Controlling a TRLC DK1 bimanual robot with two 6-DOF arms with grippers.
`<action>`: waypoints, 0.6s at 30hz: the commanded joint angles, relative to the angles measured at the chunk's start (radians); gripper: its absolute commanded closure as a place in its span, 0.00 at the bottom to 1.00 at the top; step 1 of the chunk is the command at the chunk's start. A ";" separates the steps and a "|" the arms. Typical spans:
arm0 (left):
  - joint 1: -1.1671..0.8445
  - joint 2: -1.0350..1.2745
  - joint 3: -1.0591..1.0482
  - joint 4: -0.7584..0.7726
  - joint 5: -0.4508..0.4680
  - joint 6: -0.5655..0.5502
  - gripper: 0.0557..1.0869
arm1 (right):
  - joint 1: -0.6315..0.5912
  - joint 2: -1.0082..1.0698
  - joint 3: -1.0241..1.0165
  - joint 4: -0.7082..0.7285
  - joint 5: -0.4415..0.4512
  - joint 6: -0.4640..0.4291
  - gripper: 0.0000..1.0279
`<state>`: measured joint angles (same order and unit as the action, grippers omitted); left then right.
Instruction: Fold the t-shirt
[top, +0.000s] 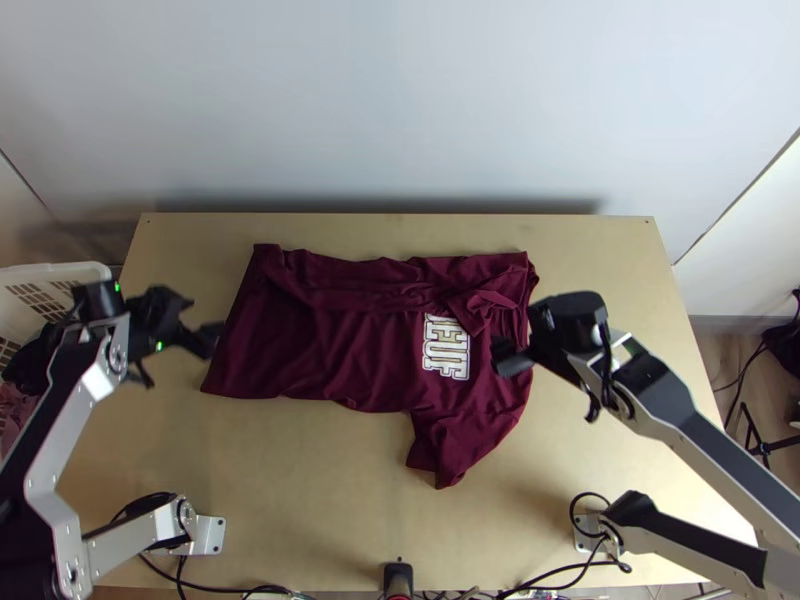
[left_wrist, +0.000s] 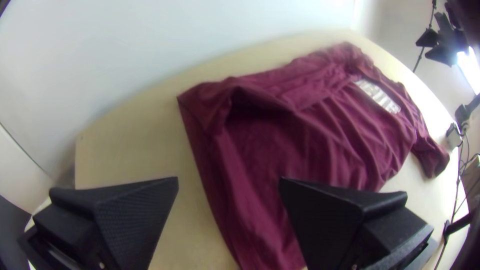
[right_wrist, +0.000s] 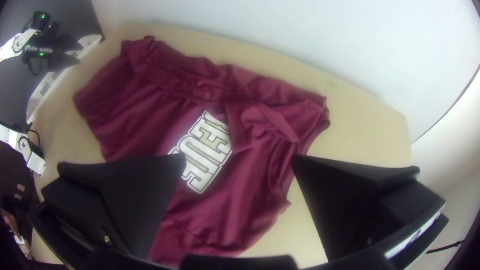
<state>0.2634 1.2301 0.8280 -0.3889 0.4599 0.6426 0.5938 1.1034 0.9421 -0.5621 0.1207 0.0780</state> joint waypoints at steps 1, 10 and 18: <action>0.077 -0.153 -0.135 -0.100 0.011 0.147 0.05 | 0.020 -0.109 -0.048 -0.119 -0.070 0.057 0.05; 0.163 -0.167 -0.144 -0.275 0.017 0.270 0.05 | 0.029 -0.197 -0.054 -0.228 -0.108 0.063 0.05; 0.188 -0.087 -0.142 -0.355 0.028 0.305 0.05 | 0.058 -0.221 -0.089 -0.271 -0.144 0.086 0.05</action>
<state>0.4271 1.0927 0.6914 -0.6811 0.4789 0.9199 0.6334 0.9100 0.8806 -0.7994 0.0048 0.1471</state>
